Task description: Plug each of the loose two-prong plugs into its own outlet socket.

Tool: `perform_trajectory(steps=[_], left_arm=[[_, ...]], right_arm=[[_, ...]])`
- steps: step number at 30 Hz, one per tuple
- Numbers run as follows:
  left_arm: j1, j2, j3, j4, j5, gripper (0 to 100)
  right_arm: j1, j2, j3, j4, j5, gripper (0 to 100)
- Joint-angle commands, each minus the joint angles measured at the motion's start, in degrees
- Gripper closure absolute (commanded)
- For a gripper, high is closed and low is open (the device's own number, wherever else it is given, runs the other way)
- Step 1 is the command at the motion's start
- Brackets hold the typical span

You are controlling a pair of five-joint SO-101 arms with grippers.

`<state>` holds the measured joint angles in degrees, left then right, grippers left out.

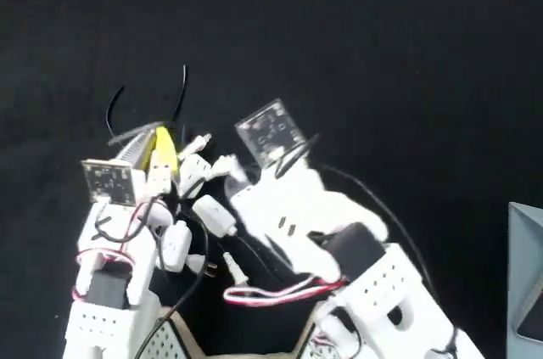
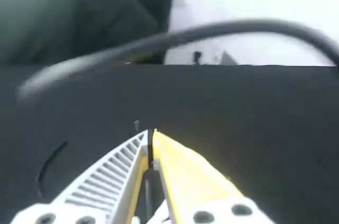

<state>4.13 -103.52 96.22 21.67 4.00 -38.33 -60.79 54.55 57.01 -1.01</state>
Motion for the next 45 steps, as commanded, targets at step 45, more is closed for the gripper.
perform_trajectory(steps=[45], left_arm=[[14.81, -0.79, -11.56, 25.05, -13.98, 97]], right_arm=[[-13.36, -0.66, 11.03, -9.14, 0.44, 98.6]])
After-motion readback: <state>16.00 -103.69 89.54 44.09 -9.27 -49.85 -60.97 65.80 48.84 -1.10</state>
